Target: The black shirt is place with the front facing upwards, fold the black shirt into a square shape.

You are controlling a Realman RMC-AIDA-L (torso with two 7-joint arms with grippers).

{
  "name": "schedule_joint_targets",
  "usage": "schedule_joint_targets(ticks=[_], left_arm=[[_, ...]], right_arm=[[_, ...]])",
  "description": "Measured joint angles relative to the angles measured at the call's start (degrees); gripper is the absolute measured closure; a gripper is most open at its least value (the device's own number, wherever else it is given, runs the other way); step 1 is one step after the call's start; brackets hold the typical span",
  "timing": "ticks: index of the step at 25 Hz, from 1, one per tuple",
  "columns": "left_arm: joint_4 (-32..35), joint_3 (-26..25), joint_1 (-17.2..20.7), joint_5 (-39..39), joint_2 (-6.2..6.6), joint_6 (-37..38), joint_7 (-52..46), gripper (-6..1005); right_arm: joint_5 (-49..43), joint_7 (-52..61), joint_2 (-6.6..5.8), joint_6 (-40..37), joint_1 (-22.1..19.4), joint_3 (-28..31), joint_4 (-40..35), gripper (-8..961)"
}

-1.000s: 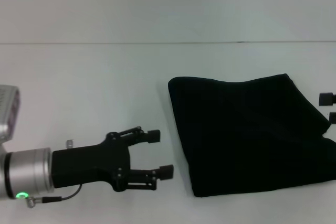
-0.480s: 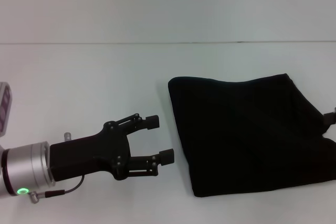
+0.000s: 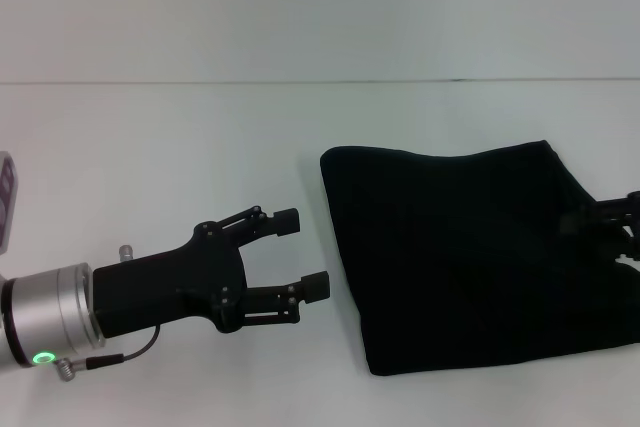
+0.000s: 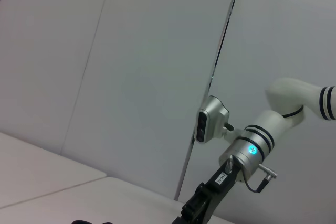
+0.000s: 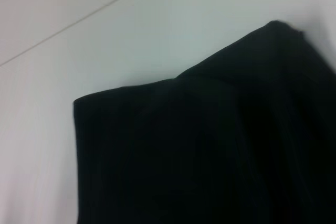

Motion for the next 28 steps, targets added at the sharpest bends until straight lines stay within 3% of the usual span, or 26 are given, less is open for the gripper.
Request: schedule_joint_targets(ticks=[18, 28], left_arm=[[-0.02, -0.10, 0.01, -0.61, 0.00, -0.05, 0.08, 50], [0.07, 0.28, 0.01, -1.45, 0.00, -0.03, 0.17, 49]], right_arm=[[0.28, -2.61, 2.58, 7.26, 1.71, -3.32, 4.58, 69], [0.38, -2.54, 3.20, 8.31, 1.14, -2.57, 3.63, 143]])
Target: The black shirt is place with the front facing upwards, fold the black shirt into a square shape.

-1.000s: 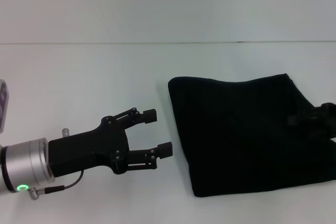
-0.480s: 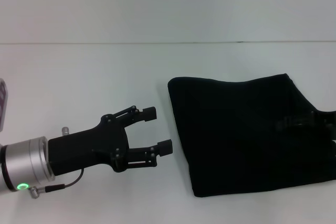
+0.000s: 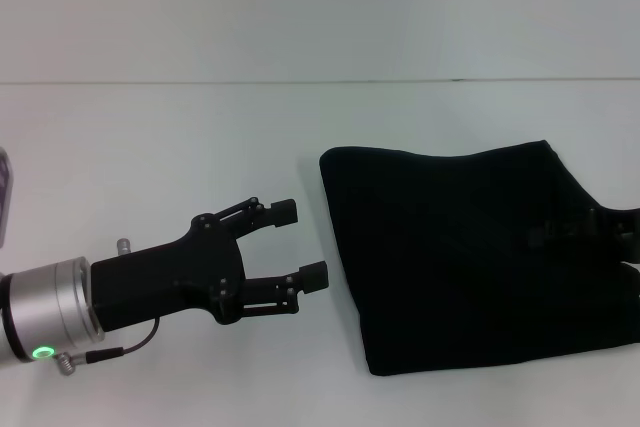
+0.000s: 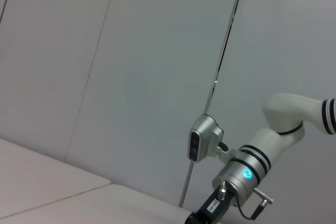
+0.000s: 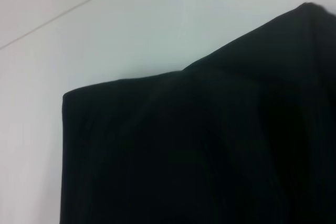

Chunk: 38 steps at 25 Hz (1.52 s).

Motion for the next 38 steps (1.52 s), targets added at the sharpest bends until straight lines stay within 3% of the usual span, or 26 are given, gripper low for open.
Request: schedule_joint_targets(ticks=[6, 9, 14, 20, 29, 34, 38], left_arm=[[-0.05, -0.11, 0.05, 0.00, 0.00, 0.03, 0.05, 49], [-0.09, -0.27, 0.06, 0.00, 0.00, 0.36, 0.07, 50], [-0.09, -0.29, 0.09, -0.04, 0.00, 0.41, 0.16, 50], [-0.09, -0.35, 0.09, -0.09, 0.00, 0.52, 0.17, 50], [-0.24, -0.35, 0.09, -0.09, 0.00, 1.86, 0.03, 49], [-0.23, -0.40, -0.08, -0.08, 0.05, 3.53, -1.49, 50], [-0.20, -0.37, -0.39, -0.08, 0.20, 3.78, -3.37, 50]], right_arm=[[0.05, -0.31, 0.02, 0.15, -0.32, 0.44, -0.31, 187], [0.05, -0.32, 0.03, 0.17, -0.34, 0.27, -0.31, 426], [0.04, -0.42, 0.02, 0.19, -0.36, 0.17, -0.31, 671], [0.06, -0.97, 0.11, -0.09, -0.37, 0.58, -0.31, 871], [5.17, -2.78, -0.23, -1.52, -2.62, 1.01, -1.55, 917], [11.87, -5.96, -0.42, -6.40, -6.77, 3.70, -6.13, 917], [14.53, -8.06, 0.13, -8.05, -11.22, 6.06, -8.94, 918]])
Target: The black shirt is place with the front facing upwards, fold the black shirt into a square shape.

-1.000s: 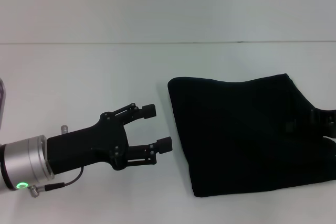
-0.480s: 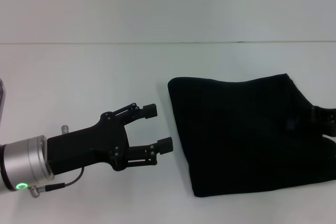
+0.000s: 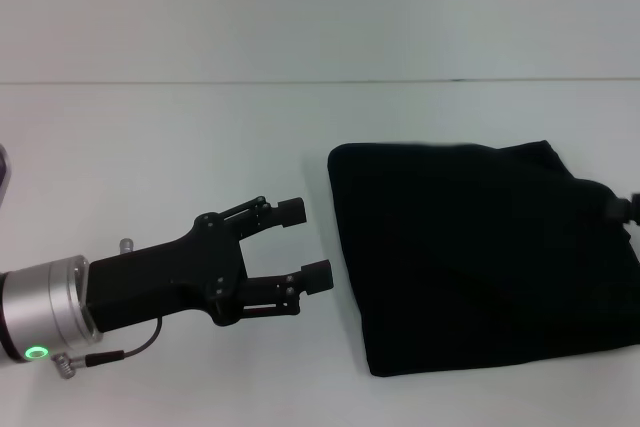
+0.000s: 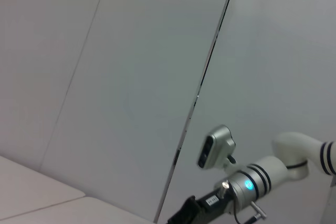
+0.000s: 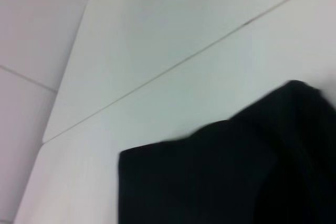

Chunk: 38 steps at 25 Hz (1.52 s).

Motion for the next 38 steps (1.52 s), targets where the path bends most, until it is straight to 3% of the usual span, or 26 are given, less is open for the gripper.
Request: schedule_joint_targets(ticks=[8, 20, 28, 33, 38], left_arm=[[-0.26, 0.27, 0.00, -1.28, -0.30, -0.24, -1.57, 49], [-0.86, -0.10, 0.10, -2.03, -0.58, -0.77, -2.21, 49], [-0.86, -0.08, 0.22, -2.03, -0.68, -1.77, -2.30, 49], [-0.86, -0.06, 0.30, -2.07, -0.67, -2.12, -2.28, 50], [-0.86, -0.05, 0.44, -2.57, -0.65, -2.48, -2.00, 50]], right_arm=[[0.32, -6.42, -0.05, 4.88, -2.28, 1.84, 3.81, 918], [4.30, -13.95, 0.12, 5.51, 0.85, 1.92, 2.61, 918], [4.49, -21.70, 1.76, 4.76, 2.06, 0.26, 2.50, 918], [4.69, -21.43, 1.46, 4.64, 2.94, 0.15, 2.46, 917], [4.51, -21.73, 1.50, 2.03, 5.95, -5.45, 2.46, 917]])
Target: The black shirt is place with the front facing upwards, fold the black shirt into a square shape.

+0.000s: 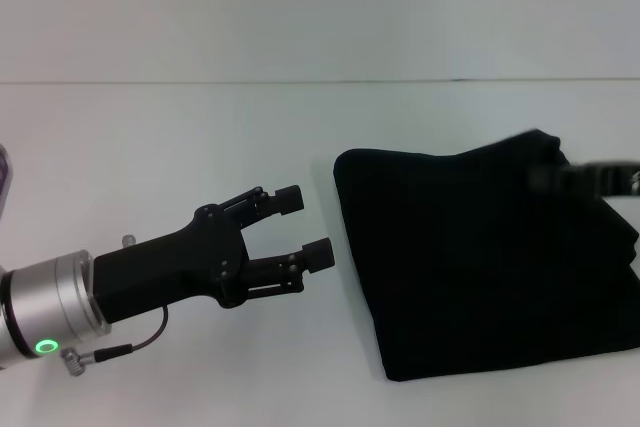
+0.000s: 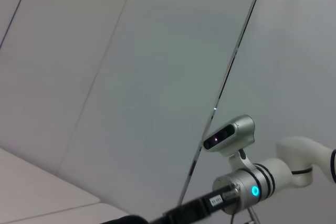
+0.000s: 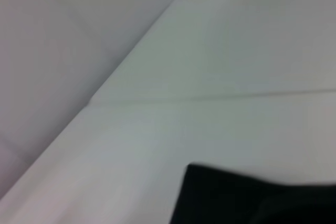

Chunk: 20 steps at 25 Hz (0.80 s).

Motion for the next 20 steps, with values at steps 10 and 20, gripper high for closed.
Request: schedule_joint_targets(ticks=[10, 20], left_arm=[[0.00, 0.00, -0.02, -0.25, -0.10, -0.96, -0.02, 50], [0.00, 0.11, 0.03, -0.25, -0.26, -1.28, -0.28, 49]], right_arm=[[-0.13, -0.06, -1.27, -0.28, -3.65, -2.89, 0.15, 917], [-0.12, 2.07, -2.25, 5.90, -7.59, 0.35, 2.99, 917]])
